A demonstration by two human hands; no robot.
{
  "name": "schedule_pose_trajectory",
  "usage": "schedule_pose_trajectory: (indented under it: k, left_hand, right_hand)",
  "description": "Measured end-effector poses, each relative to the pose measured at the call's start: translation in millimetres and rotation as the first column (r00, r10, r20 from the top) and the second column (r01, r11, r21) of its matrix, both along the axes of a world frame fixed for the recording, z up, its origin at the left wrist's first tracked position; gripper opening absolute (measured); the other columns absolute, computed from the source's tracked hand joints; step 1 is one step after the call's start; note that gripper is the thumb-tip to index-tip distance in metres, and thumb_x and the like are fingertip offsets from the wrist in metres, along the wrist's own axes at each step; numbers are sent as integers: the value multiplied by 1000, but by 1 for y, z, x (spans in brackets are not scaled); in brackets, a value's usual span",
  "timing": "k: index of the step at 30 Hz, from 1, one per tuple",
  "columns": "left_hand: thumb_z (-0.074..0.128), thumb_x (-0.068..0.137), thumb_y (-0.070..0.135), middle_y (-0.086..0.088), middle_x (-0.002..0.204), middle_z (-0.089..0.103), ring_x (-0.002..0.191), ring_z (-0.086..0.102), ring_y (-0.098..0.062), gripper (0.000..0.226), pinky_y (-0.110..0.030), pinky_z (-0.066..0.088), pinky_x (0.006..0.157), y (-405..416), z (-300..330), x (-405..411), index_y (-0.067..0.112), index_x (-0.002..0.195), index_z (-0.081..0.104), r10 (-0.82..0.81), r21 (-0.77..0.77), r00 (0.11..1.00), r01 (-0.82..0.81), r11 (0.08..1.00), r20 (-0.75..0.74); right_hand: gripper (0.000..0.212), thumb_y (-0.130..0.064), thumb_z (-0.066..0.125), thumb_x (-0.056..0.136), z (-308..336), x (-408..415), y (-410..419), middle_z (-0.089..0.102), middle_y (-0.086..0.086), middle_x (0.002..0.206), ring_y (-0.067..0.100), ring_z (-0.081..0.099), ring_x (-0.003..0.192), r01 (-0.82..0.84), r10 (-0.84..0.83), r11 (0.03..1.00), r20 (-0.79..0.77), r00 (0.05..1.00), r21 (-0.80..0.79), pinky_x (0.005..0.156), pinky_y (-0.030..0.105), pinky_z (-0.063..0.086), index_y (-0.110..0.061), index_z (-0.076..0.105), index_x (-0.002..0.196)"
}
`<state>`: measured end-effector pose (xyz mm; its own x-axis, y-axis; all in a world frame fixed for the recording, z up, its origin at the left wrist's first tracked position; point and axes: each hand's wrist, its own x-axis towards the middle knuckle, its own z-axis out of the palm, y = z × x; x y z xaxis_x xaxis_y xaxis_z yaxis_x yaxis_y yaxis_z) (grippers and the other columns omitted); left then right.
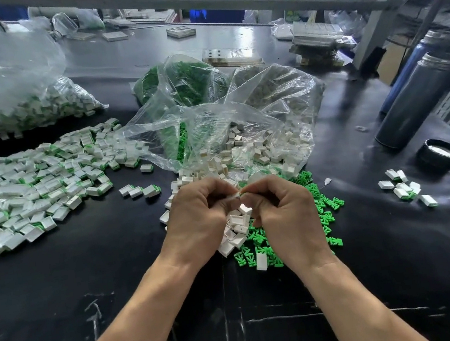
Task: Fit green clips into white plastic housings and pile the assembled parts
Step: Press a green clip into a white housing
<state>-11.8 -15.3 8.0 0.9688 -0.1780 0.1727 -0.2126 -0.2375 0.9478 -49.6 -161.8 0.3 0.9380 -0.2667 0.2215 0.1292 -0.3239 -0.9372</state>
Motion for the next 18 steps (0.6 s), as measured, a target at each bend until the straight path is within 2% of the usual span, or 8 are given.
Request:
schedule_pose_trajectory:
  k: [2, 7, 11, 15, 18]
  left_hand:
    - [74, 85, -6, 10, 70, 72, 62, 63, 0, 25, -19, 50, 62, 0, 0, 0, 18, 81, 74, -11, 1, 1000, 11, 1000, -6]
    - [72, 85, -9, 7, 72, 73, 63, 64, -2, 26, -19, 50, 61, -1, -1, 0, 17, 81, 75, -23, -23, 1000, 23, 999, -3]
    - [71, 85, -9, -4, 71, 72, 60, 60, -8, 26, -26, 51, 56, -2, -2, -2, 16, 79, 75, -23, -101, 1000, 21, 995, -18]
    - [70, 86, -8, -7, 73, 73, 60, 59, -14, 24, -29, 52, 57, -4, -4, -3, 14, 79, 75, -4, -159, 999, -2, 987, -34]
    - [70, 86, -9, -13, 75, 73, 61, 58, -18, 22, -37, 53, 60, -6, -3, -3, 11, 81, 75, 3, -180, 999, -12, 984, -49]
  right_hand:
    - [25, -1, 73, 90, 0, -1, 0, 72, -1, 73, 12, 64, 64, -10, 12, 997, -22, 1000, 76, 65, 48, 61, -24, 77, 82]
    - [23, 5, 72, 89, 3, -1, -1, 69, 5, 67, 11, 59, 58, -39, 48, 981, -42, 998, 190, 58, 34, 58, -15, 77, 80]
    - [24, 7, 72, 89, 3, -1, 2, 69, 4, 66, 12, 59, 57, -19, 24, 976, -23, 999, 215, 54, 30, 56, -14, 77, 78]
    - [24, 6, 72, 88, 2, -1, 6, 71, 2, 66, 11, 59, 56, 13, -14, 976, 2, 1000, 217, 53, 25, 53, -15, 77, 78]
    - [25, 7, 72, 89, 1, -1, 7, 72, 0, 67, 10, 60, 55, 20, -24, 975, 15, 1000, 223, 52, 23, 52, -15, 78, 78]
